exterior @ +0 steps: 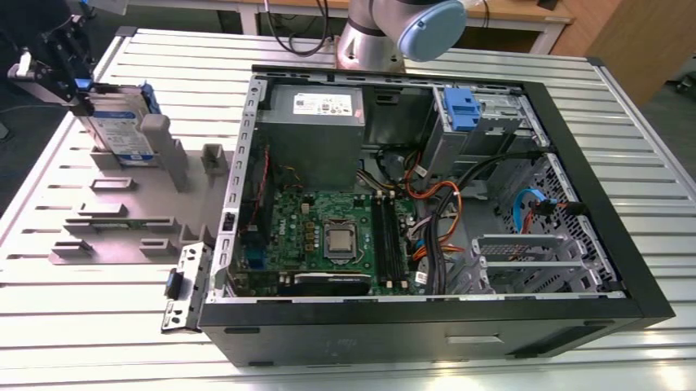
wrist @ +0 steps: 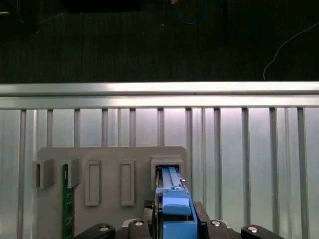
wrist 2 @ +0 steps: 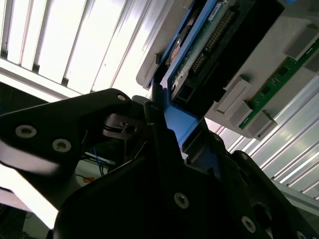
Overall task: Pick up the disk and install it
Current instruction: 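Pick up the disk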
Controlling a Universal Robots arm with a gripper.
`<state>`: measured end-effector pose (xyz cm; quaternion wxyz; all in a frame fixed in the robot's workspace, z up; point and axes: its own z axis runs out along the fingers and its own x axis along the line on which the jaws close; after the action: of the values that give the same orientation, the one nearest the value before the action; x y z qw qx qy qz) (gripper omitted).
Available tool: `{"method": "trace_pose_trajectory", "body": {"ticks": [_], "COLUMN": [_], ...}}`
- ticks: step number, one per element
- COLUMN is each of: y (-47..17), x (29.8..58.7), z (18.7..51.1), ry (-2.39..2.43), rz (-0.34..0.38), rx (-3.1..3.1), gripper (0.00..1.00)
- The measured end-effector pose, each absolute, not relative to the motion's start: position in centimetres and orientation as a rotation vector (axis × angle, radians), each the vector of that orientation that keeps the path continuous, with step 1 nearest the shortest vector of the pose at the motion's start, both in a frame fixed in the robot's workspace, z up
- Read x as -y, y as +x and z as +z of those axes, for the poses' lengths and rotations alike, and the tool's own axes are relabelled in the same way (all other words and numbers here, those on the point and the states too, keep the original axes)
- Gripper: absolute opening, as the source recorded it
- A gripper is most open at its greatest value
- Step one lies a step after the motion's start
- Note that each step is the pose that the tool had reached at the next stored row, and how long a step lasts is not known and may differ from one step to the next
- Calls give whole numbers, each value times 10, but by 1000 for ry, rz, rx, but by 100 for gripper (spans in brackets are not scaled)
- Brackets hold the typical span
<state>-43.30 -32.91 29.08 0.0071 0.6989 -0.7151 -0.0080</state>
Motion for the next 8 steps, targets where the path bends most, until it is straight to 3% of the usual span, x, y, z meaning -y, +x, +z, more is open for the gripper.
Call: {"method": "trace_pose_trajectory", "body": {"ticks": [2,3,8], "y": [-433,-433,-433], "x": [329,329,329], "z": [291,291,291], "ry": [2186,2186,2186], "rz": [-25,-25,-25], "rx": [2237,2237,2237], "gripper": [43,36,36]}}
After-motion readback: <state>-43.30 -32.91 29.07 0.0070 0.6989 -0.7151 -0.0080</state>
